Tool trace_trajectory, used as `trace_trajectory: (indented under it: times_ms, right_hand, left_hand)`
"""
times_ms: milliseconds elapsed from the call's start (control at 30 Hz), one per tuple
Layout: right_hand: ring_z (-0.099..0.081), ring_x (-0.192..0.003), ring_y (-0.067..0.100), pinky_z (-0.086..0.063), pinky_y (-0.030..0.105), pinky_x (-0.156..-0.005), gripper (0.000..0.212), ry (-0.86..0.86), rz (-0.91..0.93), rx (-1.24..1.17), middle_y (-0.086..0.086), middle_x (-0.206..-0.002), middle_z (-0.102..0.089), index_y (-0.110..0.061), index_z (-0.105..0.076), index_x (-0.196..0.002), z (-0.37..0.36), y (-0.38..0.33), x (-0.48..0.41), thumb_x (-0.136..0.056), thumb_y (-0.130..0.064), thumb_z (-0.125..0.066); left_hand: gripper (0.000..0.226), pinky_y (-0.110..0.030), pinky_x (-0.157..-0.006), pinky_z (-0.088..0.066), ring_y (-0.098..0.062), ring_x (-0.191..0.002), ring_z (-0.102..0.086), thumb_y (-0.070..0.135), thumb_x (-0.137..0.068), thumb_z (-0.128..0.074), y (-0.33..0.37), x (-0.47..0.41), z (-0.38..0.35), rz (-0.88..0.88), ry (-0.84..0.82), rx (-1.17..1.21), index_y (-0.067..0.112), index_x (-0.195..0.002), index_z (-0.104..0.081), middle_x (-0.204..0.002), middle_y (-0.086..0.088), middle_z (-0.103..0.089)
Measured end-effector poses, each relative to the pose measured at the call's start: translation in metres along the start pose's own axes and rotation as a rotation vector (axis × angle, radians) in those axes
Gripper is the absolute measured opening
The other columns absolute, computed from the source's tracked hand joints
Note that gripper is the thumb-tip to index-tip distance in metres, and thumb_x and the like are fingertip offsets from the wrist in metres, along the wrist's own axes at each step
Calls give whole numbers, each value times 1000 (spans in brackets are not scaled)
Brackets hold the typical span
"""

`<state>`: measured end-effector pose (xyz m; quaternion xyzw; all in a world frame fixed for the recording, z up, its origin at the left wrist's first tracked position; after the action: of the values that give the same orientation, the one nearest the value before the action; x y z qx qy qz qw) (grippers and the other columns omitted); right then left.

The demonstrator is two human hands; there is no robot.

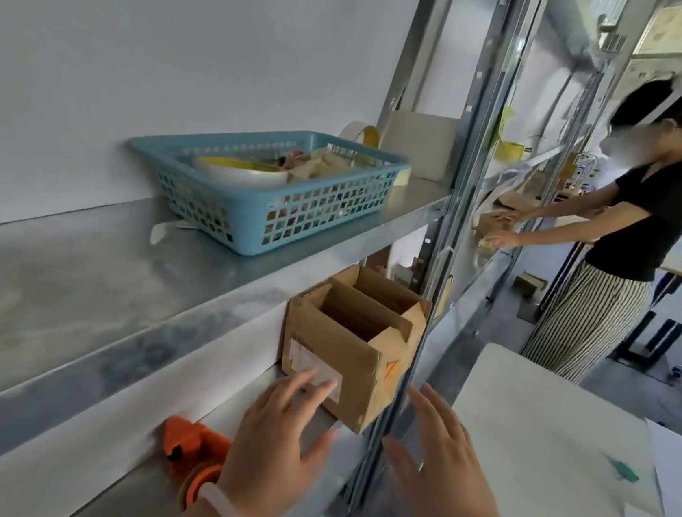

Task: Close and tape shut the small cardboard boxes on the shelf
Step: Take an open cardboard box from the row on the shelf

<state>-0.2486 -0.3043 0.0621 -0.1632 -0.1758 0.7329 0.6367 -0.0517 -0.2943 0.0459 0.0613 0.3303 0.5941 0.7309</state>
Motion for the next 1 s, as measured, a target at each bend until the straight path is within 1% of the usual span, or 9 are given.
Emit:
trace_trajectory:
  times_ms: [200, 367, 467, 533, 600, 667, 733, 867, 1000]
  right_hand:
    - [-10, -150, 14, -19, 38, -122, 64, -42, 10, -66, -16, -163, -2, -43, -7, -152, -4, 6, -77, -96, -57, -34]
    - [-18, -148, 16, -22, 36, -119, 66, -40, 41, -139, -13, -162, -9, -40, -11, -152, 4, 34, -138, -95, -55, -40]
    - [-23, -146, 18, -25, 38, -120, 66, -46, 79, -169, -11, -161, -16, -37, -16, -153, 7, 48, -167, -96, -49, -47]
    - [-36, -138, 19, -35, 41, -116, 60, -59, 123, -217, -9, -155, -29, -38, -25, -150, 4, 50, -182, -96, -42, -53]
    - [-50, -123, 19, -45, 42, -107, 57, -90, 137, -295, -7, -145, -41, -37, -35, -146, 0, 51, -193, -94, -35, -59]
    - [-55, -113, 17, -49, 40, -102, 55, -107, 157, -328, -6, -135, -47, -34, -43, -141, -2, 50, -202, -92, -30, -65]
    - [-53, -111, 14, -47, 37, -104, 51, -99, 187, -326, -8, -127, -50, -32, -49, -137, -3, 51, -208, -90, -29, -68]
    - [-49, -99, 5, -43, 25, -97, 33, -144, 220, -338, -13, -110, -53, -30, -61, -125, -17, 51, -212, -92, -31, -65]
    - [-52, -98, 10, -48, 34, -96, 19, -126, 173, -468, -18, -99, -55, -36, -61, -114, -24, 54, -204, -98, -29, -54]
  left_hand:
    - [56, -10, -105, -5, 10, -134, -5, 64, -94, -36, -5, -41, -47, 86, -45, -4, 55, -145, -14, -151, 30, -9]
    - [53, -11, -107, -8, 13, -133, -4, 67, -91, -36, -11, -73, -70, 216, -14, 52, 59, -138, -12, -147, 36, -2]
    - [57, 2, -98, -11, 13, -132, -12, 71, -87, -36, -15, -85, -81, 353, 41, 143, 55, -139, -18, -140, 40, -9]
    - [67, -3, -102, -17, 10, -134, -20, 81, -83, -36, -14, -86, -89, 429, 75, 209, 51, -141, -21, -145, 32, -20]
    - [74, -16, -110, -25, 6, -137, -24, 87, -74, -39, -13, -84, -96, 487, 130, 261, 55, -138, -21, -148, 27, -23]
    - [73, -27, -111, -36, 8, -135, -28, 88, -69, -47, -14, -81, -100, 548, 178, 306, 63, -131, -20, -144, 36, -22]
    - [70, -33, -107, -44, 13, -129, -33, 83, -69, -54, -12, -77, -102, 593, 210, 356, 69, -128, -18, -131, 55, -18]
    - [70, -35, -103, -48, 13, -126, -39, 69, -76, -62, -8, -70, -101, 625, 275, 444, 79, -126, -14, -128, 54, -29]
    - [70, -28, -105, -46, 18, -126, -35, 59, -85, -62, 2, -61, -99, 615, 211, 454, 78, -126, -10, -130, 55, -25]
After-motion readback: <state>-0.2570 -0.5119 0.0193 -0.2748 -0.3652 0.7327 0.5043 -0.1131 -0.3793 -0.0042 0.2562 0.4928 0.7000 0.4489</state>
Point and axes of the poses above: each hand's wrist, its own x-axis away from the middle knuckle, its own z-axis out of the back of the hand, y = z × x, the point moved 8 cm from there along -x, towards the middle knuckle
